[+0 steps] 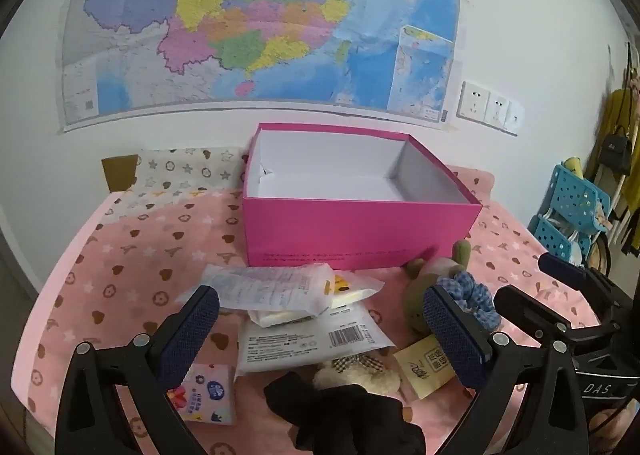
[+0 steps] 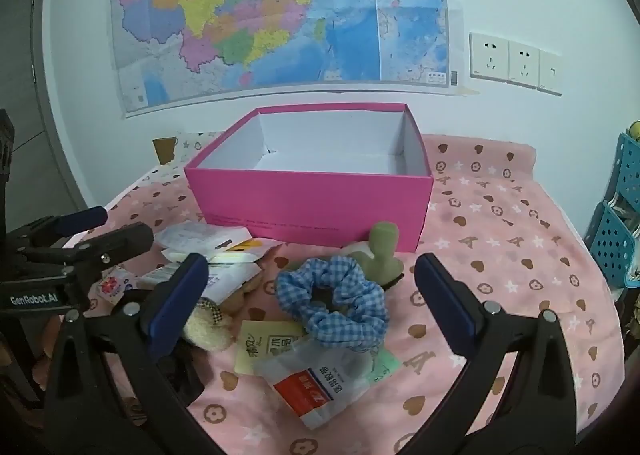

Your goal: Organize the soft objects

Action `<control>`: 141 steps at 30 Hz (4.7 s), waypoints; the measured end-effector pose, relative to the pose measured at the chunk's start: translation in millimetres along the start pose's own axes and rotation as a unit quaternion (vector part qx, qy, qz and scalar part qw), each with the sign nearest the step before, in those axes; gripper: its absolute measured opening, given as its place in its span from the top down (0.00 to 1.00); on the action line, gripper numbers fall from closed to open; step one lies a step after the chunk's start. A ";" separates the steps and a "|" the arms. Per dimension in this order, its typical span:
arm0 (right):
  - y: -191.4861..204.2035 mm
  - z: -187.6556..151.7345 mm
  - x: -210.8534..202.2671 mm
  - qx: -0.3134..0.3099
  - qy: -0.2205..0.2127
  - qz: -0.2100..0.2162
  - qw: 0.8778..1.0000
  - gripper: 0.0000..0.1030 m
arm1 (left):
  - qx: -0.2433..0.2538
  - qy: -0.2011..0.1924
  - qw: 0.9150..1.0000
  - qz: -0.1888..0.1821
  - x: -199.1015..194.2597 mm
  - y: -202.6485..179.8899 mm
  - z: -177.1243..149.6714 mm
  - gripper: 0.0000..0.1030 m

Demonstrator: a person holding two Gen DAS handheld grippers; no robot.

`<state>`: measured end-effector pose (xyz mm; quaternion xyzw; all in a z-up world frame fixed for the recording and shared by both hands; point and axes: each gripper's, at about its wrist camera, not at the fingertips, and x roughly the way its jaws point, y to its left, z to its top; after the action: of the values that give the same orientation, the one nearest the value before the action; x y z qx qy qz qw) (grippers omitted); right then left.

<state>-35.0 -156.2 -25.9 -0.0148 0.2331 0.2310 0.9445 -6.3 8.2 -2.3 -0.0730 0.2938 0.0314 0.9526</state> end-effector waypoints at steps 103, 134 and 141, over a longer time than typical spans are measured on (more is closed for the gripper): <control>-3.5 36.4 55.4 -0.038 0.034 0.255 0.966 0.90 | 0.084 0.052 0.967 -0.237 14.0 1.3 -19.3 0.30; -96.0 157.5 160.6 -0.020 0.024 0.142 0.989 0.89 | 0.114 0.099 0.976 -0.156 175.9 -65.2 116.6 0.75; -117.6 140.2 183.6 0.009 0.063 0.065 0.996 0.49 | 0.104 0.106 0.979 -0.137 174.3 -54.9 108.9 0.62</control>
<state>221.9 -163.3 7.5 -0.0053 0.2946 0.2883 0.9111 203.7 -26.0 -5.1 -0.0155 0.3816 -0.1377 0.9139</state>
